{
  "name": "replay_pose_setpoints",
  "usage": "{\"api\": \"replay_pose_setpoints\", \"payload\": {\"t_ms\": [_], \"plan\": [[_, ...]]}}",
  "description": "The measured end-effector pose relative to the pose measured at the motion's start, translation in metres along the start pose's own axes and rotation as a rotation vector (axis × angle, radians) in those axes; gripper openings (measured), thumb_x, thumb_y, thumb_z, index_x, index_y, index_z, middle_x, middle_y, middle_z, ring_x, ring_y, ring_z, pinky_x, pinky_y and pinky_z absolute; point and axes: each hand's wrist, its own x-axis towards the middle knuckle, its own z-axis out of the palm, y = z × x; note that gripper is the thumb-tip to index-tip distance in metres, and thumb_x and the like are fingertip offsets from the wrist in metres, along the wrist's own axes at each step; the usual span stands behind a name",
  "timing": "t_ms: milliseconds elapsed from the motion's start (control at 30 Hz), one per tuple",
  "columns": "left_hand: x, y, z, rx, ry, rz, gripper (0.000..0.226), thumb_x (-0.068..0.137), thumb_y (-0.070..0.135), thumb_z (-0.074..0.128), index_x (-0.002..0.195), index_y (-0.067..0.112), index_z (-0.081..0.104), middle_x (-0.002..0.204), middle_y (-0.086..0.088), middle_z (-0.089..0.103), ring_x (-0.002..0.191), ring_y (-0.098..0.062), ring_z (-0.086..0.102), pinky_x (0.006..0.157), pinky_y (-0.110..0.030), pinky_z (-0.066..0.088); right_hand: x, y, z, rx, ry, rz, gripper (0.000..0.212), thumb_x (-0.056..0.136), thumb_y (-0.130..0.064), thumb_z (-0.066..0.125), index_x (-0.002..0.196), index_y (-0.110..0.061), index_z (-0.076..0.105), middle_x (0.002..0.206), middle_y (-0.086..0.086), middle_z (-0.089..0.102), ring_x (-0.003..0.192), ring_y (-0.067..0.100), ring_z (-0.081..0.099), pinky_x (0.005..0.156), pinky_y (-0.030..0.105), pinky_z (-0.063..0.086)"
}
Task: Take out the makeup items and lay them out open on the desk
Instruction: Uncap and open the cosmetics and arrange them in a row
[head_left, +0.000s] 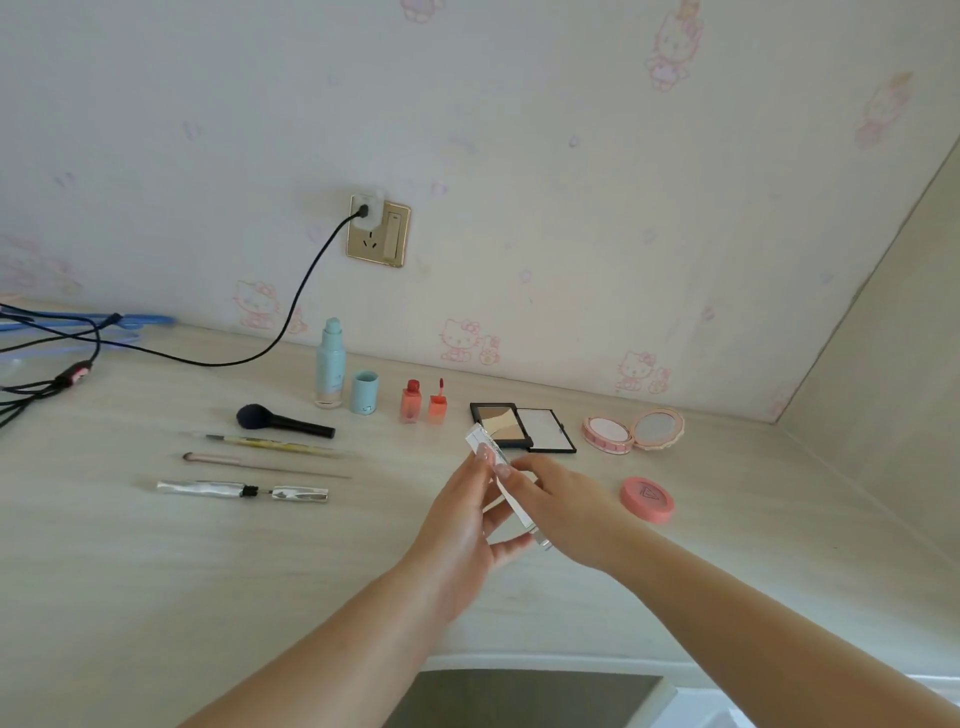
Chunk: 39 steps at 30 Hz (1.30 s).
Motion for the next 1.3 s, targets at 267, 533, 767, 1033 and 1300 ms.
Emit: {"api": "replay_pose_setpoints", "payload": {"t_ms": [267,533,767,1033,1300], "plan": [[0.003,0.007,-0.011,-0.029,0.109,-0.08,0.051,0.094,0.053,0.039,0.107,0.013,0.067,0.099,-0.012,0.074,0.093,-0.029,0.071,0.069,-0.037,0.057,0.006,-0.001,-0.006,0.361,-0.039,0.211,0.054,0.092,-0.062,0.024,0.11,-0.026,0.06,0.097,-0.004,0.065,0.078,0.012,0.058,0.059,0.022,0.047],[0.005,0.017,-0.021,-0.026,0.265,-0.115,0.035,0.1,0.035,0.038,0.105,0.013,0.066,0.086,-0.008,0.076,0.068,-0.021,0.072,0.047,-0.028,0.054,0.013,0.028,0.001,1.073,-0.152,0.342,0.041,0.096,-0.045,0.04,0.098,-0.013,0.067,0.083,0.009,0.074,0.066,0.021,0.067,0.058,0.033,0.056],[0.012,0.039,-0.031,0.094,0.413,-0.032,0.045,0.097,0.006,0.039,0.141,0.018,0.036,0.127,-0.012,0.053,0.111,-0.03,0.058,0.074,-0.043,0.053,0.026,0.046,0.017,1.115,-0.023,0.418,0.042,0.094,-0.046,0.044,0.104,-0.011,0.065,0.088,0.009,0.074,0.075,0.023,0.069,0.06,0.034,0.058],[0.02,0.044,-0.035,0.261,0.355,-0.074,0.064,0.092,0.001,0.037,0.148,0.026,0.02,0.099,-0.005,0.065,0.089,-0.017,0.066,0.076,-0.037,0.056,0.045,0.032,0.023,0.978,0.021,0.405,0.04,0.095,-0.044,0.044,0.093,-0.013,0.069,0.084,0.01,0.073,0.07,0.022,0.067,0.056,0.032,0.056],[0.02,0.054,-0.038,0.306,0.355,-0.094,0.061,0.092,0.0,0.04,0.146,0.024,0.026,0.096,-0.007,0.064,0.091,-0.018,0.063,0.066,-0.031,0.055,0.06,0.024,0.031,0.883,0.036,0.452,0.042,0.092,-0.052,0.043,0.097,-0.016,0.064,0.095,0.01,0.069,0.079,0.023,0.068,0.069,0.039,0.06]]}}
